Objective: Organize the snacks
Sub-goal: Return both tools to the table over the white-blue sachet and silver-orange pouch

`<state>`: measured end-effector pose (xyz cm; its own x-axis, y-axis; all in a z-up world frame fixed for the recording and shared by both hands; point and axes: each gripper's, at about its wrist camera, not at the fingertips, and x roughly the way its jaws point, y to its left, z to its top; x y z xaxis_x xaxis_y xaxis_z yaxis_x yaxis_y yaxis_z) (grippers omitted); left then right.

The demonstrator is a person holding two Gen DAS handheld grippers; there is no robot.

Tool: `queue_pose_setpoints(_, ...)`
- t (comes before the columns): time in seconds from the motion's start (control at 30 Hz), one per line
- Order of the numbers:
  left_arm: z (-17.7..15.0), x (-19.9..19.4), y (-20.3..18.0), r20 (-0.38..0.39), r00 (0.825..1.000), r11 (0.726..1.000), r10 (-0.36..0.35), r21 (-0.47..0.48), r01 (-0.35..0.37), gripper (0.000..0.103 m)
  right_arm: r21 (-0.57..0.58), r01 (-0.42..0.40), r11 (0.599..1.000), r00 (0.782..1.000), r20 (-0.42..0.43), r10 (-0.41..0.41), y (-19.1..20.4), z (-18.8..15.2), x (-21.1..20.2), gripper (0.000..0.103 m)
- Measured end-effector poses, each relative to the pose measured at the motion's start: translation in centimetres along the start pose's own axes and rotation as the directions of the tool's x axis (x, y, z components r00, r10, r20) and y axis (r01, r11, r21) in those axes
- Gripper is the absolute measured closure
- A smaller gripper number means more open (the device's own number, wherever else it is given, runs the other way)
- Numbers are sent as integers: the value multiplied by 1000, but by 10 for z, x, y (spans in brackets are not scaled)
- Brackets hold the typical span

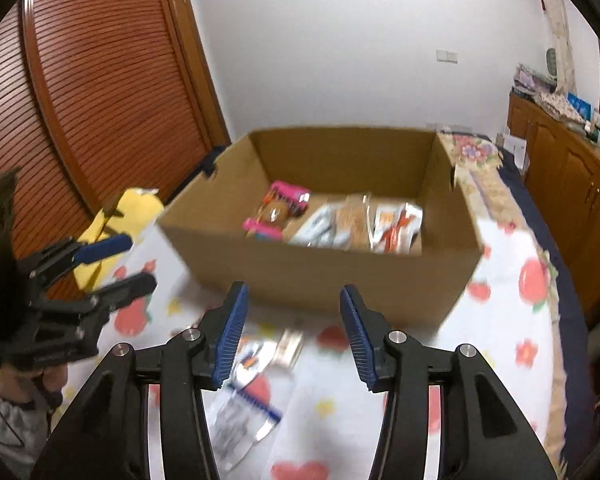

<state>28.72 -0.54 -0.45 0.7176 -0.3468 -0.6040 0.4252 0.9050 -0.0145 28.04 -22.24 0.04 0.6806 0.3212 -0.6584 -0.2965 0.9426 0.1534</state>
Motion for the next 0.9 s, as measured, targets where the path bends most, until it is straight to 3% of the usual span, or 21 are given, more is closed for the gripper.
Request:
queue_pose_setpoints(0.27,-39,-13,4,-12,1000,999,7,-49,-7,35,17,-15,1000,994,-108,16,18,-59,16,42)
queue_pose_setpoints(0.33,-47,-18,4,-10,1000,998,19,-56,-19,25,36,-21,999,992,-122,25,21,-70,20,42)
queue_pose_setpoints(0.4,-53,-23,5,-4,1000,998,27,-59,-27,24,62,-31,998,990,-134,39,22,-79,25,42)
queue_pose_setpoints(0.7,-77,-46,1,-2,999,998,45,-42,-45,23,44,0,999,986,-168,7,35,-104,41,42)
queue_pose_setpoints(0.9,-85,-51,-2,-13,999,999,33,-40,-33,23,68,-15,998,982,-186,28,34,-110,52,42)
